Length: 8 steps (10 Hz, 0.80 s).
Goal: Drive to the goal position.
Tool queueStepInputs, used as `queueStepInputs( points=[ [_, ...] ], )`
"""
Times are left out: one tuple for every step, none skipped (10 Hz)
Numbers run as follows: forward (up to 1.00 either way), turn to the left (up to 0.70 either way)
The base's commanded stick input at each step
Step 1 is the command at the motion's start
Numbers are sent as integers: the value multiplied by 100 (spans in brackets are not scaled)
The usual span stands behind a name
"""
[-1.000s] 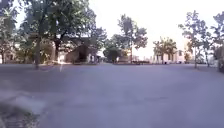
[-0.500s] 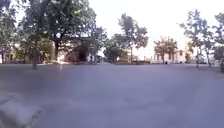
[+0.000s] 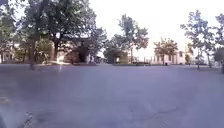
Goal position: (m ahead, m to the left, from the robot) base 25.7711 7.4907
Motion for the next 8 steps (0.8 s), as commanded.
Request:
queueStepInputs(
  points=[
    [50, 50],
    [50, 50],
    [50, 48],
    [50, 0],
    [50, 0],
    [50, 0],
    [50, 0],
    [50, 0]
  ],
)
